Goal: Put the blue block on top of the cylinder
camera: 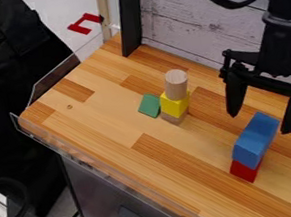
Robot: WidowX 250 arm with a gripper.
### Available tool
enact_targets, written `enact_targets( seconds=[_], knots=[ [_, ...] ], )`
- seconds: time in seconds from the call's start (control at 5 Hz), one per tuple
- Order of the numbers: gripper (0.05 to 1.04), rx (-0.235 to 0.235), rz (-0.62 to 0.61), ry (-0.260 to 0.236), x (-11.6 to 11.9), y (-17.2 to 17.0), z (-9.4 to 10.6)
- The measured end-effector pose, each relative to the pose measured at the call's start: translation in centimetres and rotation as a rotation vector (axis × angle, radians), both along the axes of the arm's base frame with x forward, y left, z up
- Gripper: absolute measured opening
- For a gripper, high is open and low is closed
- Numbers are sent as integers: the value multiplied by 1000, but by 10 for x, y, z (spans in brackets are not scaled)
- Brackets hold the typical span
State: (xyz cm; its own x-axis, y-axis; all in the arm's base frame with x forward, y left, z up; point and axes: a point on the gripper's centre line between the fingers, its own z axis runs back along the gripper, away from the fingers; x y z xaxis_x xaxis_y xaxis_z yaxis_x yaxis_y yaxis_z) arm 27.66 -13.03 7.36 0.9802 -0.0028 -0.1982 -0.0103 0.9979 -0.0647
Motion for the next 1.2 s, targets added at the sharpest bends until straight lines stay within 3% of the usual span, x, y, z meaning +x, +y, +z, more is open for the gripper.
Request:
enact_targets(
  seconds=[0.4, 0.6, 0.8, 1.0, 1.2],
  knots=[
    [999, 16, 5, 61, -1, 5, -18],
    [999, 24, -19, 142, -2, 3, -31],
    [968, 36, -19, 186, -3, 3, -39],
    [692, 30, 5, 192, -3, 2, -40],
    [553, 18, 44, 189, -1, 4, -41]
  ],
)
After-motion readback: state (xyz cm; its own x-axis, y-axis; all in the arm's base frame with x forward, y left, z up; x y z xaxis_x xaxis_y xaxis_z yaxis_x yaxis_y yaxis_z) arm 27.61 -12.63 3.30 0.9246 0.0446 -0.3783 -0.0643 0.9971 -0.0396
